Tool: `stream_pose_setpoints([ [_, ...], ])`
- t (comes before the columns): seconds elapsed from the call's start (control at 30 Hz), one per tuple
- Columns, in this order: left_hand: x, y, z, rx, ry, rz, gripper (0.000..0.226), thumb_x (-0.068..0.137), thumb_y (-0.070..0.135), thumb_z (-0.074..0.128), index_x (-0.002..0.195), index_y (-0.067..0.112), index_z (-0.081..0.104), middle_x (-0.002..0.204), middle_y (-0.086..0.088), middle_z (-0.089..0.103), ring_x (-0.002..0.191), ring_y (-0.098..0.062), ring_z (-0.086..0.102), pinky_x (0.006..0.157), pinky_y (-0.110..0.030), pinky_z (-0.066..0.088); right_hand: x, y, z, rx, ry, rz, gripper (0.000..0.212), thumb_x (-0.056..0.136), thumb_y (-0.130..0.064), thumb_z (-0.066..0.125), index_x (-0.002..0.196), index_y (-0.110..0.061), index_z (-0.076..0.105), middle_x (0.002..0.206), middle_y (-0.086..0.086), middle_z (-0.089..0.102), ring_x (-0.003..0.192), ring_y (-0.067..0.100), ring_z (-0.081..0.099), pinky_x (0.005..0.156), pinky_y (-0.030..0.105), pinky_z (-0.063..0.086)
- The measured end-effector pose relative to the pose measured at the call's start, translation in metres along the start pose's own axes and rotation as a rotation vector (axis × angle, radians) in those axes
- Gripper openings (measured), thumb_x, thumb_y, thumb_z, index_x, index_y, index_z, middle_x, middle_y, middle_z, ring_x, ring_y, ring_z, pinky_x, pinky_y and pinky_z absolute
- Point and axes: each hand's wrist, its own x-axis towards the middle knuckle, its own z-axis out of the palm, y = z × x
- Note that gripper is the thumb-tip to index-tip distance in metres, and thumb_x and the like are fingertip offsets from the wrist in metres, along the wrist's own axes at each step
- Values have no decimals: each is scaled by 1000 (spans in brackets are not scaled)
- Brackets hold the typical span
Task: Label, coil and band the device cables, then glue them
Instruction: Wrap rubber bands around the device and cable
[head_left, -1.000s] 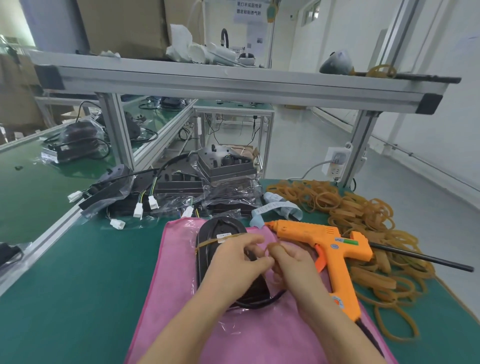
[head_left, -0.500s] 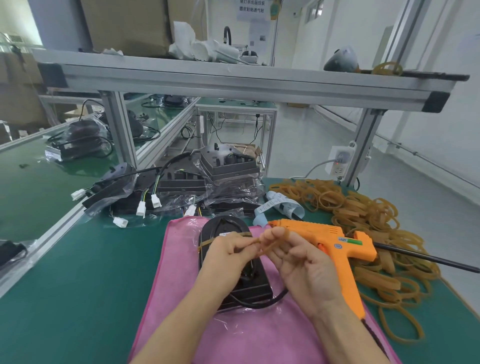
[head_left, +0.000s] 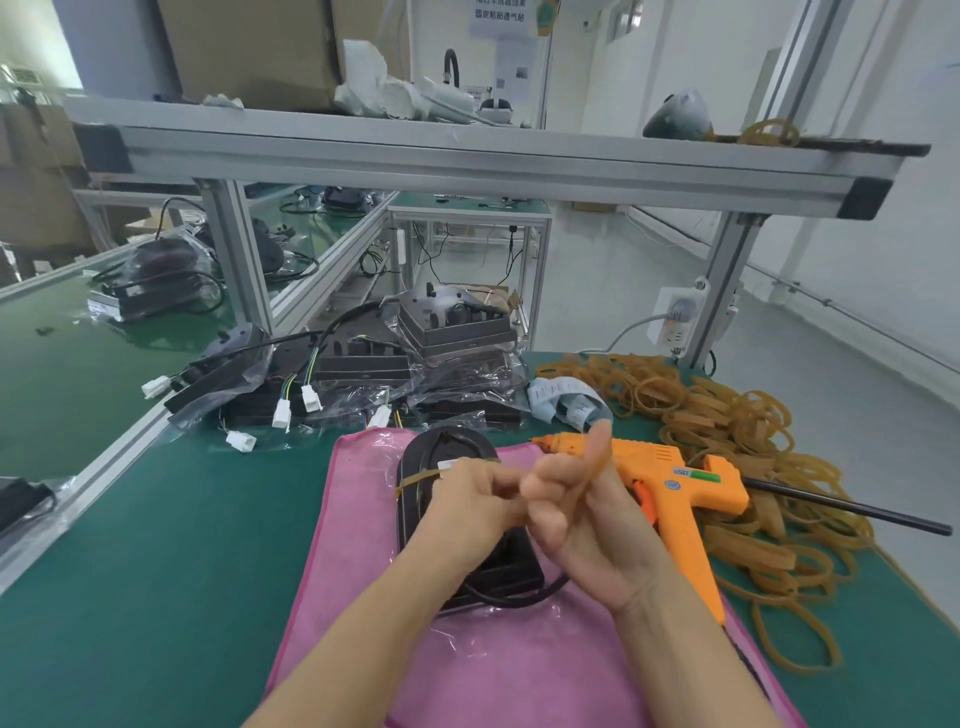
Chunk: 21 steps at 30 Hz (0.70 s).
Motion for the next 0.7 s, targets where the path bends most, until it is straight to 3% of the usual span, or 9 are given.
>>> stream_pose_setpoints([
  [0.07,-5,-5,-2,71,0,64,19,68,14,65,61,30,71,66,-1,68,67,-10,58,72,-43,51,-8,-5,-7,-195,-50,126,76,72,-68,34,88,-10,80,89,11,75,62,12,66,55,17,50],
  [0.13,-13,-14,-9,203,-20,181,15,71,22,71,74,36,72,76,4,69,73,-12,60,77,-40,50,-21,-11,-16,-405,-17,206,76,70,-69,37,100,-11,77,86,8,74,60,11,62,53,17,47],
  [0.27,-34,-40,-27,717,-61,505,25,58,40,69,83,34,70,97,17,58,100,-2,45,86,-34,38,-53,-11,-33,-925,229,328,58,69,-60,53,78,-5,67,59,6,65,42,10,55,39,18,41],
  [0.4,-40,-53,-19,1020,-29,710,23,54,31,84,73,29,72,100,3,64,100,-13,46,81,-30,39,-65,17,-28,-975,314,493,42,92,-42,56,82,-3,67,61,9,67,44,13,59,40,20,45],
  [0.47,-40,-57,-14,859,53,697,13,64,31,80,70,22,72,99,2,64,99,-12,48,80,-32,37,-64,28,-25,-957,373,480,37,96,-36,55,85,-3,68,60,9,67,43,13,58,40,20,45],
  [0.57,-44,-58,-10,450,155,486,21,73,41,68,73,21,75,99,12,60,100,0,49,86,-32,42,-63,32,-23,-850,499,378,36,95,-30,57,77,-3,70,55,9,63,37,12,52,35,20,40],
  [0.7,-42,-60,-2,425,262,481,9,68,28,77,74,21,78,94,15,59,95,0,51,84,-29,43,-59,32,-16,-651,583,250,38,92,-25,62,59,-7,70,52,10,60,36,12,47,35,19,36],
])
